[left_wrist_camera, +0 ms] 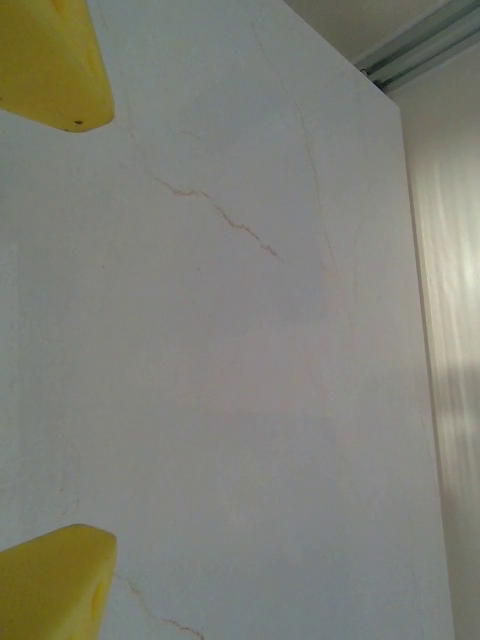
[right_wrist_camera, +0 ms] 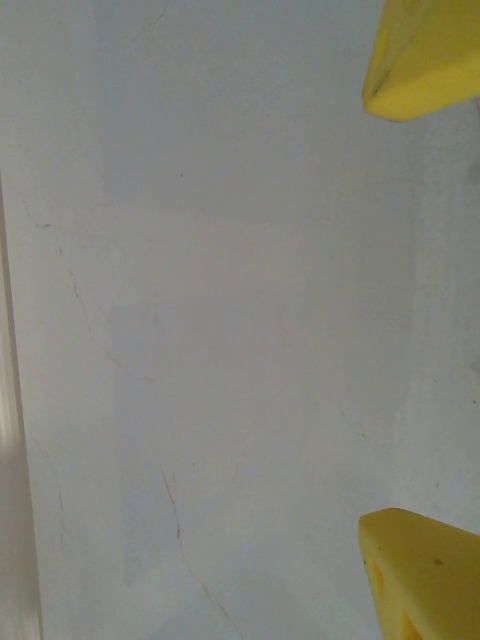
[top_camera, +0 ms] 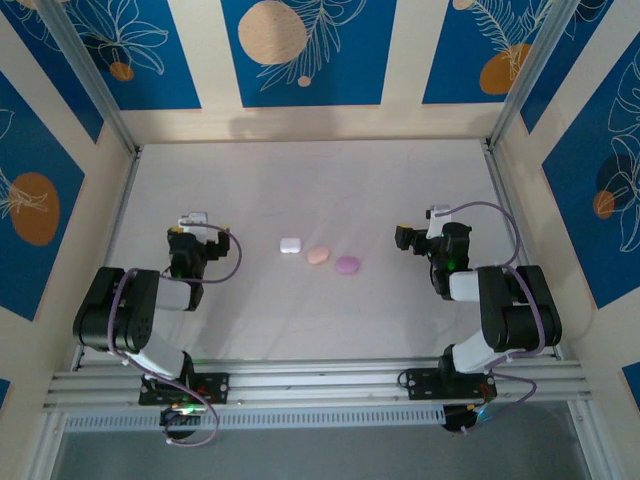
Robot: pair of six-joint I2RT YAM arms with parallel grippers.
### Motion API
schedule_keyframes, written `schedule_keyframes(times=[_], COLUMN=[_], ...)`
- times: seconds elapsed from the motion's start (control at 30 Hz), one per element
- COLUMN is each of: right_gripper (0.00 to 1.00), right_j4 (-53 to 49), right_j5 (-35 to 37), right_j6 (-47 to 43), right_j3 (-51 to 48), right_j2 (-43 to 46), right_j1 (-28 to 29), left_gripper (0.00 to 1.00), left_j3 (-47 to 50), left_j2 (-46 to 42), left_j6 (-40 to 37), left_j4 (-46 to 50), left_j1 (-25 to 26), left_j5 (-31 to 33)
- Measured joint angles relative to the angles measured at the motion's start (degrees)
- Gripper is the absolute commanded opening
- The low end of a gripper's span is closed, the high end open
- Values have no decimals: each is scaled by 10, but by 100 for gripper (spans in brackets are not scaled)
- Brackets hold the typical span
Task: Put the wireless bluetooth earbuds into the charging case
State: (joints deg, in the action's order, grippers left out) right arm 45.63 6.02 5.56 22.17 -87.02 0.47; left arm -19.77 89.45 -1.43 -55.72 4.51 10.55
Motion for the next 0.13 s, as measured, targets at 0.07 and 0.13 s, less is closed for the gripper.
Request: schedule_keyframes(times=[0.07,0.13], right_gripper=[99,99], right_j4=[0,0], right_j5=[0,0], right_j6=[0,0], right_j3=[0,0], right_j2=[0,0], right_j1=[0,0], left_gripper=[100,100], left_j3=[0,0], left_j2=[0,0], left_j6=[0,0], left_j4=[2,2], left_j1=[0,0], left_j5=[0,0])
